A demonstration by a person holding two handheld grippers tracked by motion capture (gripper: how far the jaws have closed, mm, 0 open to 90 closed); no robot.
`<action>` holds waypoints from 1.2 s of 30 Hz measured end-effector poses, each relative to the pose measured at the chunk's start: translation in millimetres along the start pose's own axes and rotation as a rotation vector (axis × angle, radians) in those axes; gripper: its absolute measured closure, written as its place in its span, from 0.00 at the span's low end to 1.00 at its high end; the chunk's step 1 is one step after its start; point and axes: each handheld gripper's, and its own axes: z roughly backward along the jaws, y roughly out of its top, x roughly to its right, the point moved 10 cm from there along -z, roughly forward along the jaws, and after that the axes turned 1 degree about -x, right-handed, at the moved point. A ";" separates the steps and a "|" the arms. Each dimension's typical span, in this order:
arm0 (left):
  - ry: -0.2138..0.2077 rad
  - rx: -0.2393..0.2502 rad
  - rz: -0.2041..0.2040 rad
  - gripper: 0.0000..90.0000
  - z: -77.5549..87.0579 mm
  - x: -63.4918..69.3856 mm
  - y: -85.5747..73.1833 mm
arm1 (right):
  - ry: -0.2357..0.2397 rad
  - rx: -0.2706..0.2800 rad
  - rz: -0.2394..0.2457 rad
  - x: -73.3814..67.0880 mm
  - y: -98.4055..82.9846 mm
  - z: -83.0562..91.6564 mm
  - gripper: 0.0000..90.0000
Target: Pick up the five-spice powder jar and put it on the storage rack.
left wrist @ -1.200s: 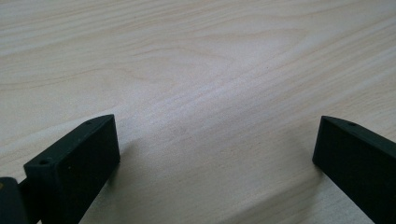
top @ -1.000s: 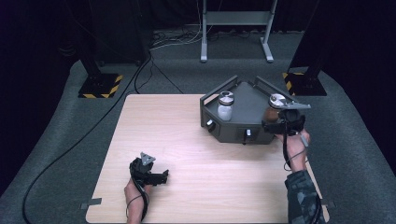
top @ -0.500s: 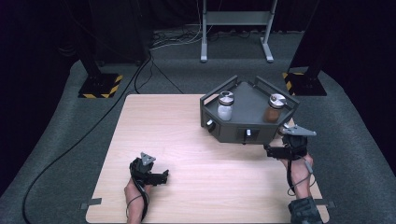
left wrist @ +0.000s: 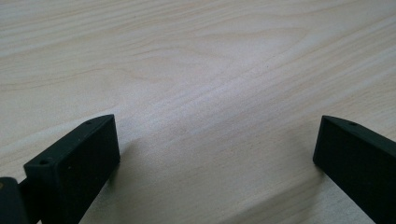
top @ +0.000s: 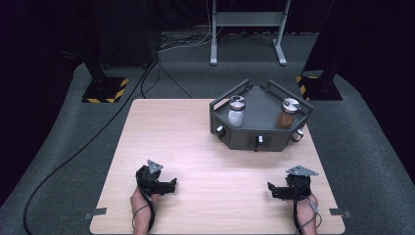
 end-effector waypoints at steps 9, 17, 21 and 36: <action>0.000 0.000 0.000 0.00 0.0 0.1 -0.1 | 0.003 0.053 -0.025 0.5 -12.3 5.8 0.00; 0.000 0.001 0.000 0.00 0.0 0.1 -0.2 | 0.036 0.059 -0.053 6.1 -13.1 5.9 0.00; 0.001 0.001 0.001 0.00 0.1 0.3 -0.3 | 0.005 0.037 -0.030 1.2 -11.2 4.6 0.00; 0.004 0.001 0.001 0.00 0.0 0.6 -0.3 | -0.014 0.042 -0.021 -1.2 -11.6 4.9 0.00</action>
